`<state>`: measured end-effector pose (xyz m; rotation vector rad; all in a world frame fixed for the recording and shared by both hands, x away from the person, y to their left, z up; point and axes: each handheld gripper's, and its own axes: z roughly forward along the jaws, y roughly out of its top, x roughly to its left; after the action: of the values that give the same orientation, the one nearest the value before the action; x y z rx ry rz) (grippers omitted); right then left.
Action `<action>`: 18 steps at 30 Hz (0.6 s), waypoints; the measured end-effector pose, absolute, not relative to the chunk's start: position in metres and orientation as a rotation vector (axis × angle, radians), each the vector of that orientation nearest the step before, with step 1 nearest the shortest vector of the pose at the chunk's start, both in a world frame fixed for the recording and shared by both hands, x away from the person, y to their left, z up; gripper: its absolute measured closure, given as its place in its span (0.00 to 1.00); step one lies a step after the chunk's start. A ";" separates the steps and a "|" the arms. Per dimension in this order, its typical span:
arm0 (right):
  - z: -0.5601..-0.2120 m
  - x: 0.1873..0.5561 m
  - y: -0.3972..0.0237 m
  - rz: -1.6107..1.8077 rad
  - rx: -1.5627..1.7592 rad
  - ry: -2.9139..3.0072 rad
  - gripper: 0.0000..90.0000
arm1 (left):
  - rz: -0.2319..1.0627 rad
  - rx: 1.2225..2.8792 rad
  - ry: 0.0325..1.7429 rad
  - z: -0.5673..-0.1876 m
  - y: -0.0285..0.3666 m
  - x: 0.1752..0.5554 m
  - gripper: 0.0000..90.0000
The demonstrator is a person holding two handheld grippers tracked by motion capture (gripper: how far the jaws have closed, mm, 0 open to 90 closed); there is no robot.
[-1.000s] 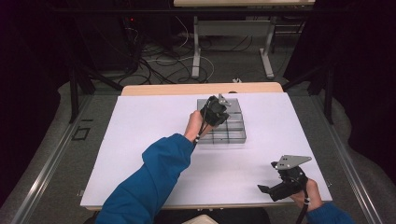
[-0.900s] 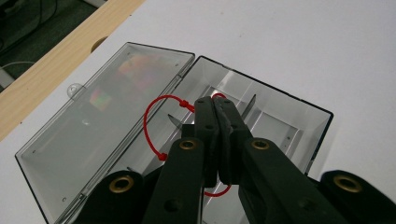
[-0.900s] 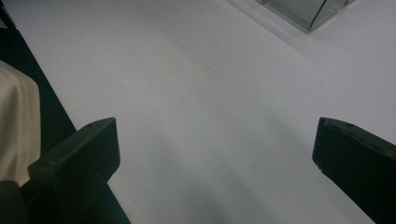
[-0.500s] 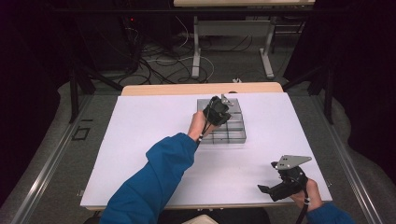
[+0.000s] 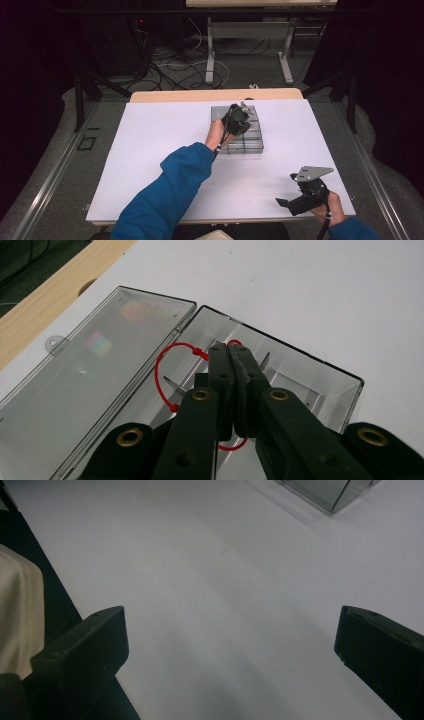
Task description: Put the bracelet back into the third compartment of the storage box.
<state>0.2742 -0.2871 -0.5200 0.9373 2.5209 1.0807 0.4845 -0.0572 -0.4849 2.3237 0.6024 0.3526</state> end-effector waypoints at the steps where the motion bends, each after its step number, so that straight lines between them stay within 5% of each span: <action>1: -0.520 0.274 -0.287 1.082 0.937 2.517 0.01 | 0.352 2.322 0.604 -0.485 -0.058 0.484 0.99; 18: -0.520 0.274 -0.287 1.082 0.935 2.521 0.01 | 0.347 2.334 0.607 -0.489 -0.067 0.488 0.99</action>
<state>0.2741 -0.2871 -0.5199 0.9347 2.5209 1.0819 0.4878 -0.0669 -0.4888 2.3345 0.6069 0.3472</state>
